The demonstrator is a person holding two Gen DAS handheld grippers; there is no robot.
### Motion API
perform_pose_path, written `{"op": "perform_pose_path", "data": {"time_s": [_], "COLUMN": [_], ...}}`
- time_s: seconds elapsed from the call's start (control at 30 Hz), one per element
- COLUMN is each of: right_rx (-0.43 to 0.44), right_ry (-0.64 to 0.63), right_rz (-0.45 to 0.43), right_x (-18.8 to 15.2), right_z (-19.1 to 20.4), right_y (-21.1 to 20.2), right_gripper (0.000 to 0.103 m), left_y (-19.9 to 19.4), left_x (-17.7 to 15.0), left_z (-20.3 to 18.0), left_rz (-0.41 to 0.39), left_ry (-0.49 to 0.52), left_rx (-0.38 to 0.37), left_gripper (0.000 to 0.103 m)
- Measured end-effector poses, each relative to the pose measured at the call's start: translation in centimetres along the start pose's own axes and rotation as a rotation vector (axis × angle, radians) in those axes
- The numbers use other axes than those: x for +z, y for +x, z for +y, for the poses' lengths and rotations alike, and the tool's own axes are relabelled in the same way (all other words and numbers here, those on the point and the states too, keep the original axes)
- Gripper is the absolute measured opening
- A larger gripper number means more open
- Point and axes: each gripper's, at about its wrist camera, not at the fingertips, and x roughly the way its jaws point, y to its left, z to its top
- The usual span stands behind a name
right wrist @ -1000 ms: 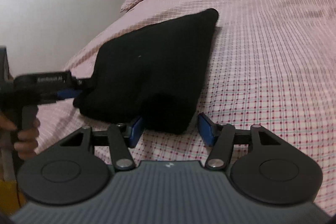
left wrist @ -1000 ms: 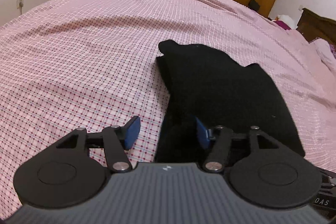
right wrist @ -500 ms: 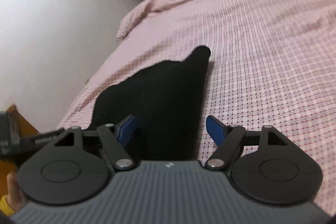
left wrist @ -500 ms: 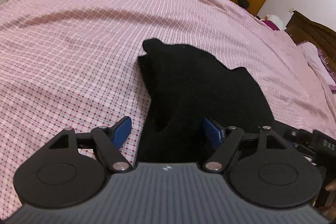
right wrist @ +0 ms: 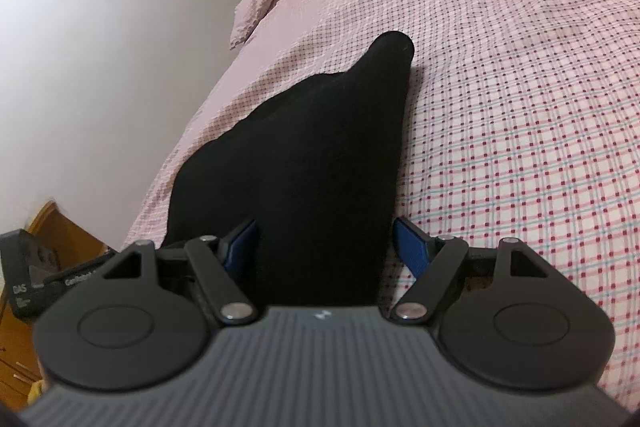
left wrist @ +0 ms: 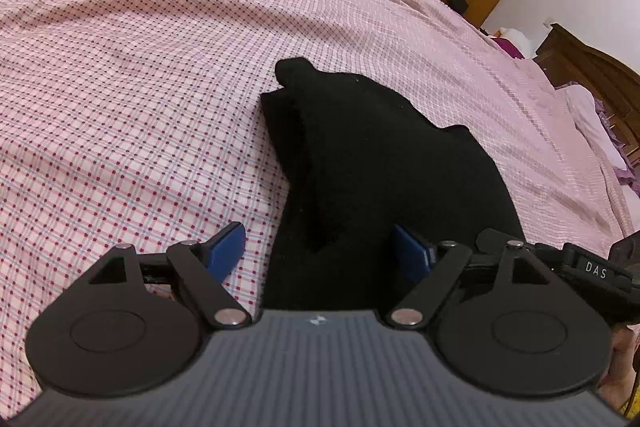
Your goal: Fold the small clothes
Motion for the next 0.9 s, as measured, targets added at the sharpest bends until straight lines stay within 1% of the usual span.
{"op": "perform_pose_path", "data": {"time_s": [0.47, 0.67, 0.8, 0.87, 0.9], "right_rx": [0.004, 0.005, 0.004, 0.005, 0.006], "right_ry": [-0.029, -0.039, -0.039, -0.039, -0.040], "right_rz": [0.005, 0.004, 0.002, 0.000, 0.001], "right_x": [0.1, 0.1, 0.3, 0.4, 0.4], "right_z": [0.1, 0.1, 0.2, 0.4, 0.5], "right_y": [0.5, 0.6, 1.1, 1.4, 1.6], "right_gripper": [0.076, 0.076, 0.075, 0.075, 0.070], "left_y": [0.1, 0.5, 0.9, 1.0, 1.1], "left_x": [-0.1, -0.2, -0.2, -0.2, -0.2], "left_z": [0.1, 0.2, 0.8, 1.0, 1.1], "left_rz": [0.002, 0.010, 0.021, 0.024, 0.025], "left_ry": [0.003, 0.012, -0.004, -0.002, -0.002], "left_rx": [-0.002, -0.002, -0.025, -0.061, -0.081], "left_gripper": [0.085, 0.088, 0.090, 0.090, 0.087]}}
